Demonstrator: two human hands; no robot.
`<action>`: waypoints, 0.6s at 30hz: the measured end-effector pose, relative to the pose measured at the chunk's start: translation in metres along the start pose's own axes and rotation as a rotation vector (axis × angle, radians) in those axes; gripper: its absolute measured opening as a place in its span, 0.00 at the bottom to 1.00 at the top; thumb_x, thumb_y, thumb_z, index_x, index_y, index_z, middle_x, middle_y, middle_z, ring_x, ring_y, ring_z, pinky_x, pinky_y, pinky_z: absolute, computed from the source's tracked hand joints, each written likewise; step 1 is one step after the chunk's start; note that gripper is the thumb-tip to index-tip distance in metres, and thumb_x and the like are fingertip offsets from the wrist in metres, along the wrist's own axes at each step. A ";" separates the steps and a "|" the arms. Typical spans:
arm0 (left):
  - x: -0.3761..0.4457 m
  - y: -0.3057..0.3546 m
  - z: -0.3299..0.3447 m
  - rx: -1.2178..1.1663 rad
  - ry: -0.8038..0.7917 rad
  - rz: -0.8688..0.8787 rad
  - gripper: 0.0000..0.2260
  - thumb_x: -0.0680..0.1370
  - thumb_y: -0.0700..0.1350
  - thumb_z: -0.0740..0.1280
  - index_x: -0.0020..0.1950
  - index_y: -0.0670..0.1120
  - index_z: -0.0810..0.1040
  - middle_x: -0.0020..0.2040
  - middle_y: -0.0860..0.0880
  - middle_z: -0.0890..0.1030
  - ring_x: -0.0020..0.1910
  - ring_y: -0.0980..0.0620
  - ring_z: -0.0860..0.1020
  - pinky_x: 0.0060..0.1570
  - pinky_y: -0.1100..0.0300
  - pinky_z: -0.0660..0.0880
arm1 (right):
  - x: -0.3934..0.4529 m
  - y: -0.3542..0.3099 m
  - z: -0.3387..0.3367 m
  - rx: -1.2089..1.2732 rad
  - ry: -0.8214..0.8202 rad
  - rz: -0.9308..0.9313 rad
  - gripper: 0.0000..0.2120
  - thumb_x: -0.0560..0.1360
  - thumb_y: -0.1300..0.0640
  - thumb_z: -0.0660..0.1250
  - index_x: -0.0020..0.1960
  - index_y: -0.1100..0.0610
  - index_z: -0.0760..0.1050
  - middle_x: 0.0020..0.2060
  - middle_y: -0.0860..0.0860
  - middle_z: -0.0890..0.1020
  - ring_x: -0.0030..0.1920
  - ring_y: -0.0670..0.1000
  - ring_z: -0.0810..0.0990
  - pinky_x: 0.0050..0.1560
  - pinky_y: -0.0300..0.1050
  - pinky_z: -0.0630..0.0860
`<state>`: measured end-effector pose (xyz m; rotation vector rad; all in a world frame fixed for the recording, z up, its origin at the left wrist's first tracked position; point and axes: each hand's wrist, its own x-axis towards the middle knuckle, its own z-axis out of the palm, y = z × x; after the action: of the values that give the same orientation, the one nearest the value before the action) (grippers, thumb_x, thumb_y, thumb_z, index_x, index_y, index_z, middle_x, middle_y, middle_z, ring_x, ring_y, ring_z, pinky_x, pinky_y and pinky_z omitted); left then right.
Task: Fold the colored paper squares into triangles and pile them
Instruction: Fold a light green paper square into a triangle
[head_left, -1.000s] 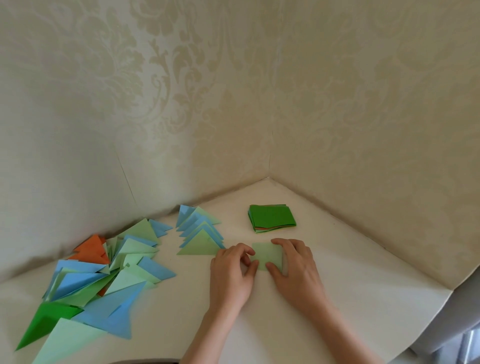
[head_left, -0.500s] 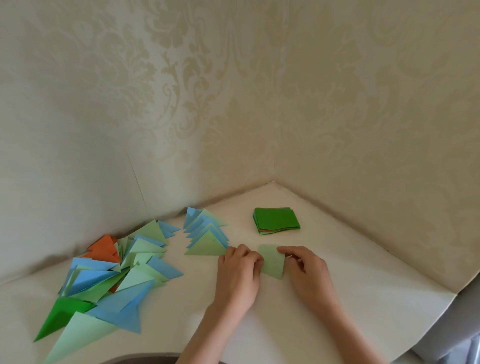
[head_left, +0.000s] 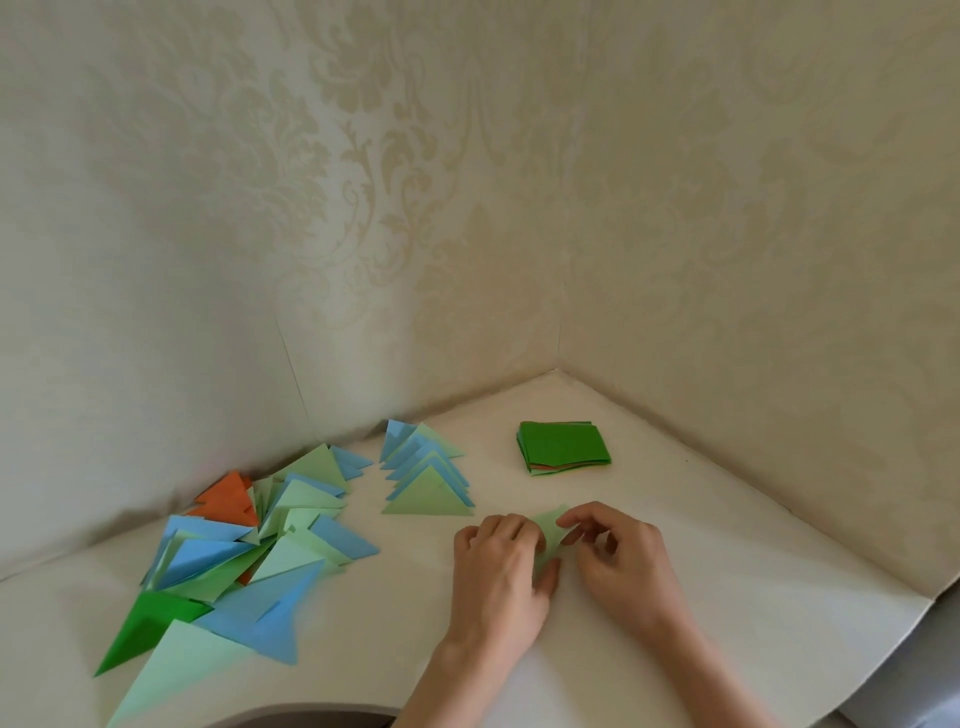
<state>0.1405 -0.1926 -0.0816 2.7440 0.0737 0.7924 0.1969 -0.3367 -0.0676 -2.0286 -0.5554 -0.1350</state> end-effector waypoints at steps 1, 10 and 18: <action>0.000 -0.003 0.000 -0.004 -0.001 0.004 0.05 0.68 0.51 0.69 0.37 0.53 0.75 0.36 0.58 0.77 0.40 0.54 0.76 0.40 0.59 0.71 | 0.001 0.002 0.000 -0.032 0.011 -0.028 0.17 0.65 0.66 0.66 0.43 0.45 0.81 0.37 0.42 0.80 0.39 0.44 0.76 0.39 0.29 0.69; -0.005 -0.036 -0.001 -0.231 0.042 -0.160 0.07 0.67 0.41 0.75 0.38 0.50 0.79 0.39 0.56 0.77 0.40 0.50 0.74 0.38 0.50 0.75 | 0.004 0.018 0.010 -0.308 0.023 -0.135 0.07 0.69 0.44 0.73 0.40 0.47 0.81 0.42 0.40 0.72 0.45 0.44 0.72 0.47 0.42 0.71; 0.001 -0.020 0.004 -0.169 0.101 -0.195 0.08 0.70 0.42 0.75 0.42 0.48 0.77 0.38 0.53 0.75 0.39 0.51 0.73 0.38 0.58 0.73 | 0.007 0.017 0.015 -0.313 0.024 -0.052 0.09 0.71 0.42 0.70 0.37 0.46 0.78 0.40 0.40 0.72 0.45 0.44 0.72 0.50 0.43 0.71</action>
<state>0.1443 -0.1744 -0.0900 2.4920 0.2767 0.8404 0.2088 -0.3284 -0.0862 -2.3126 -0.6017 -0.2935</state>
